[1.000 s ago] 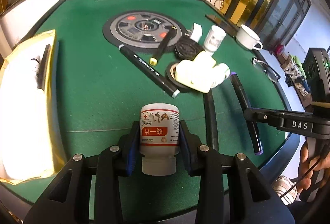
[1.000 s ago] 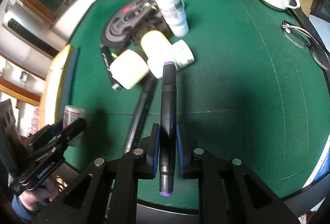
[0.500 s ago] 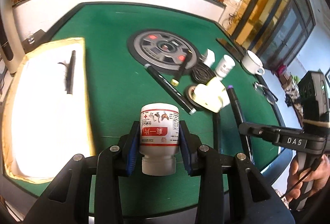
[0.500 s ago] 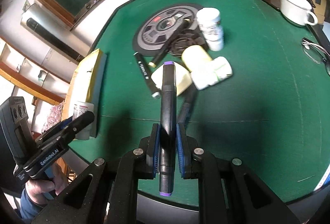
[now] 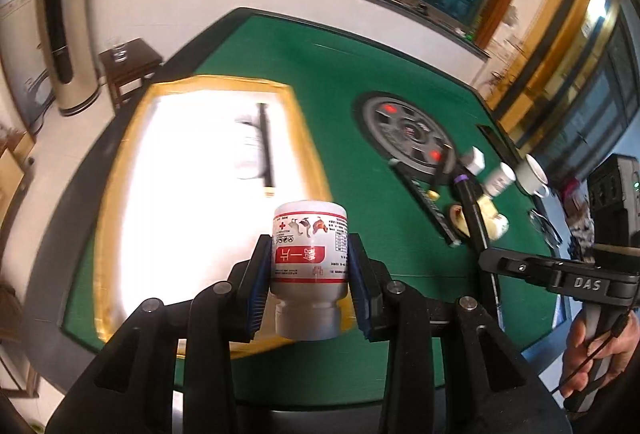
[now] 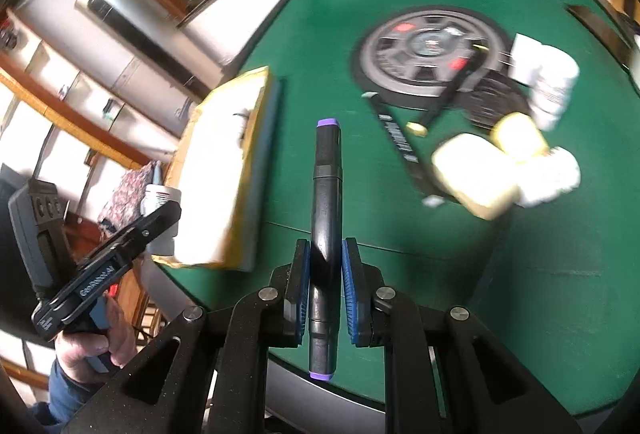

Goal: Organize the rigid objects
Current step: 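Carry the red-labelled bottle and purple-capped marker over the white tray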

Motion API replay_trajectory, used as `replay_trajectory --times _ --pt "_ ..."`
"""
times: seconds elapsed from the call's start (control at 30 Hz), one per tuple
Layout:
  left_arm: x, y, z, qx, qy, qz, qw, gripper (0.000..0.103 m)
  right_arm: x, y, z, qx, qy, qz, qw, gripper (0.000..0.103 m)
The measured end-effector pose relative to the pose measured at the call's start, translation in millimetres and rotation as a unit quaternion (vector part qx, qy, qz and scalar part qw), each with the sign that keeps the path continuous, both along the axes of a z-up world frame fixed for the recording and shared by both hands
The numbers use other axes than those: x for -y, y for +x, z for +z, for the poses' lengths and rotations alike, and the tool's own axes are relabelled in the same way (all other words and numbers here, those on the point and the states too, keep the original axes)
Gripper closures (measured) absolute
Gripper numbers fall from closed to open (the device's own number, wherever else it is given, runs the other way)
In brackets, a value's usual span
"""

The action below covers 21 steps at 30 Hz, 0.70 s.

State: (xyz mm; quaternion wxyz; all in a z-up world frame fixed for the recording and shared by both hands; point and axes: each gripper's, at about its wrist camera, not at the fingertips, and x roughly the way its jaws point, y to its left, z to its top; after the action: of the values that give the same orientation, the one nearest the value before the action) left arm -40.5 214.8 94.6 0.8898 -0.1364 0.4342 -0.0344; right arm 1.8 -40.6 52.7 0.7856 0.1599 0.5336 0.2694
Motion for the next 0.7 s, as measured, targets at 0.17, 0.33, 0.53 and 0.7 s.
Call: replay_trajectory --times 0.17,0.33,0.53,0.7 --pt "-33 11 -7 -0.008 0.0 0.019 0.9998 0.069 -58 18 11 0.006 0.01 0.044 0.999 0.089" --pt "-59 39 -20 -0.021 0.004 0.025 0.9994 0.069 -117 47 14 0.005 0.0 0.072 0.997 0.089" --pt "-80 76 -45 -0.045 -0.002 0.036 0.9984 0.069 -178 87 8 -0.008 -0.014 0.084 0.996 0.089" --pt "-84 90 -55 -0.054 -0.004 0.034 0.998 0.069 -215 113 -5 -0.014 -0.043 0.085 0.995 0.089"
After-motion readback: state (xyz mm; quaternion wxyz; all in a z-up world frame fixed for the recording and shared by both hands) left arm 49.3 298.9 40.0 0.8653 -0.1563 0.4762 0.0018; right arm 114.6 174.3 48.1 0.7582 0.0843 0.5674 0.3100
